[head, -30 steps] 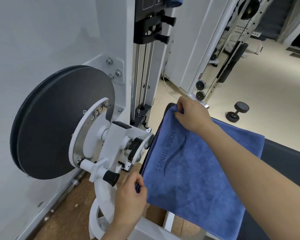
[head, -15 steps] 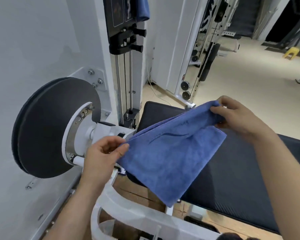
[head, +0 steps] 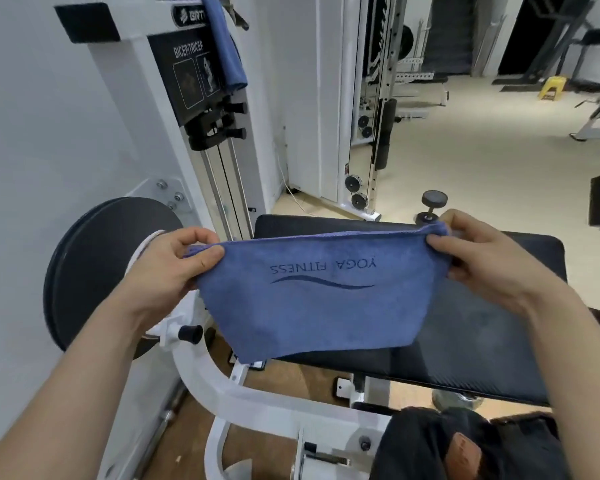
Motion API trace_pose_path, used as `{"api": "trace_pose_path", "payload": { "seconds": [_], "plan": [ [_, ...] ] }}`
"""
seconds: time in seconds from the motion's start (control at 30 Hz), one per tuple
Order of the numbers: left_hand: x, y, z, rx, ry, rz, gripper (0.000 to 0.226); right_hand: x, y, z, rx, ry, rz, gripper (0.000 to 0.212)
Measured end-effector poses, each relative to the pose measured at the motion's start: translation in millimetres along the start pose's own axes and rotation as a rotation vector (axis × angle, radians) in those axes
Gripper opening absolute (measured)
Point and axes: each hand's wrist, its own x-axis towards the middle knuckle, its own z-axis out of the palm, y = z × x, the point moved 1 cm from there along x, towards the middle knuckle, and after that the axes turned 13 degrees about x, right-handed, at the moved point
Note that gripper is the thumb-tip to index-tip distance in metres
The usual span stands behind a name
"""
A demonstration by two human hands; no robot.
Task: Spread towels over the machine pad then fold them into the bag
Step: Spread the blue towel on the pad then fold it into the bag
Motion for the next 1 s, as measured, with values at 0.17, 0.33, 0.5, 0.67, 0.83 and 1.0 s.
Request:
{"api": "trace_pose_path", "payload": {
  "seconds": [0.17,0.33,0.5,0.67,0.83,1.0],
  "plan": [
    [-14.9,5.1,-4.7,-0.28,0.118,0.007,0.017,-29.7,1.7,16.0,0.095,-0.001,0.049,0.031],
    [-33.8,2.8,-29.8,-0.152,0.125,0.09,0.023,-56.4,16.5,51.0,0.118,0.103,-0.04,0.043],
    [-51.4,-11.0,-65.3,0.146,0.093,0.156,0.034,-82.3,29.8,87.2,0.079,0.166,-0.147,0.037],
    [-66.3,-6.9,-75.4,0.24,0.054,0.204,0.035,-94.2,37.0,103.9,-0.577,0.135,-0.054,0.034],
    [-78.5,35.1,-72.4,0.458,-0.147,0.396,0.033,-96.8,39.1,151.2,-0.906,-0.037,-0.084,0.048],
    [-85.4,50.3,-55.2,0.442,-0.294,0.428,0.029,-98.1,1.4,238.8,-0.249,-0.369,-0.253,0.05]
  ]
}}
